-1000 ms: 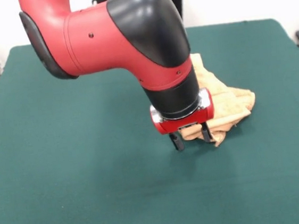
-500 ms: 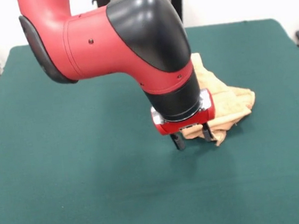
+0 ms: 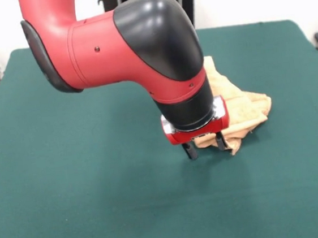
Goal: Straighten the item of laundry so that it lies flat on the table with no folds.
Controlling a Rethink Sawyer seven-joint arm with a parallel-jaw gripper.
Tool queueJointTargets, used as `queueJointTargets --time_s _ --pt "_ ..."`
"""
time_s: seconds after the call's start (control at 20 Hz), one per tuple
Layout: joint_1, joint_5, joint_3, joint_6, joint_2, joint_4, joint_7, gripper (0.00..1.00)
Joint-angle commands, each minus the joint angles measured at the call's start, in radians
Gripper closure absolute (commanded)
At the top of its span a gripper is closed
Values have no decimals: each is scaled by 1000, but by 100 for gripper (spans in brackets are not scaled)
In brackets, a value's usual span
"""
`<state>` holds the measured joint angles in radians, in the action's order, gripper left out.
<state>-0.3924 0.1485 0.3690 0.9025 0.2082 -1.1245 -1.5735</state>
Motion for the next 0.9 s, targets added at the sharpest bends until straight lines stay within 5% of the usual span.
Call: queueJointTargets --time_s 0.05,0.9 --pt "42 -35 87 148 -28 -20 36 0" --pt "41 -69 84 247 -38 -4 25 0"
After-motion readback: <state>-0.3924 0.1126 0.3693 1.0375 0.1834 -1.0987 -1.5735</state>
